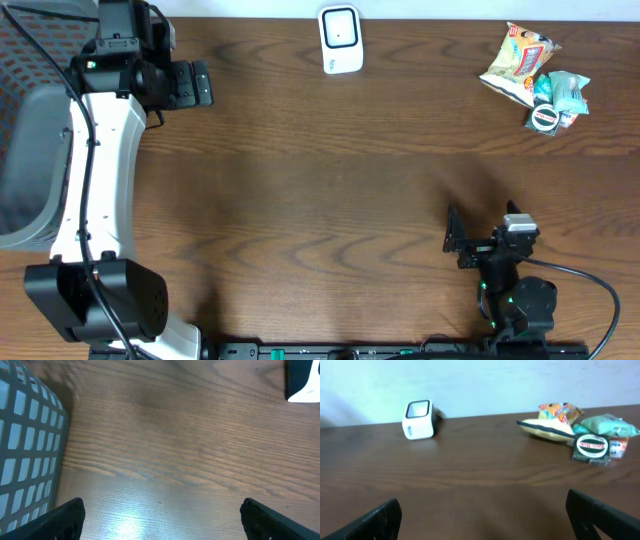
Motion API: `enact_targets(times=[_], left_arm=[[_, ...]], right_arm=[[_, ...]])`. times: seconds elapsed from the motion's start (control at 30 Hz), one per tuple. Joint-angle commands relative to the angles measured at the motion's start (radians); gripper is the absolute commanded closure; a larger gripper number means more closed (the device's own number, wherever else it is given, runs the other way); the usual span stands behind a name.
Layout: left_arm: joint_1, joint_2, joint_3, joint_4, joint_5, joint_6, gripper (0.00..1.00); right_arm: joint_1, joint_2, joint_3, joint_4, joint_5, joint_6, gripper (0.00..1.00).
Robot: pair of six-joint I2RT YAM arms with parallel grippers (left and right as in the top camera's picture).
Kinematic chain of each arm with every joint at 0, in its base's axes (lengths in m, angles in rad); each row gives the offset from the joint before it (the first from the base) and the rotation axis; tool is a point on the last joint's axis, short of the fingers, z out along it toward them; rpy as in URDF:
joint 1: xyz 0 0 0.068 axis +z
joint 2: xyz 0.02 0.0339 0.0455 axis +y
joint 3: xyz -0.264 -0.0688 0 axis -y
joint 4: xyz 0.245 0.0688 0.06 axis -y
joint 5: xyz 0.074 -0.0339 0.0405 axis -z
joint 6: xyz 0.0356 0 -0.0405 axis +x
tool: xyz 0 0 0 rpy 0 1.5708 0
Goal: Scan the item barcode
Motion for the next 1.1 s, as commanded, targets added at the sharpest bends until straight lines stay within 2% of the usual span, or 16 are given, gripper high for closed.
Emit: enact_targets(times=[0.0, 0.47, 1.07], left_arm=[[-0.002, -0.002, -0.004, -0.004, -0.002, 0.013, 0.02], [-0.002, -0.002, -0.004, -0.004, -0.002, 0.013, 0.02], [-0.002, -0.002, -0.004, -0.004, -0.002, 0.013, 0.02]], right_arm=[[0.008, -0.052, -0.001, -0.016, 0.018, -0.017, 0.01], [0.007, -0.063, -0.001, -0.017, 0.018, -0.077, 0.01], [0.008, -0.063, -0.001, -0.019, 0.018, -0.076, 0.01]])
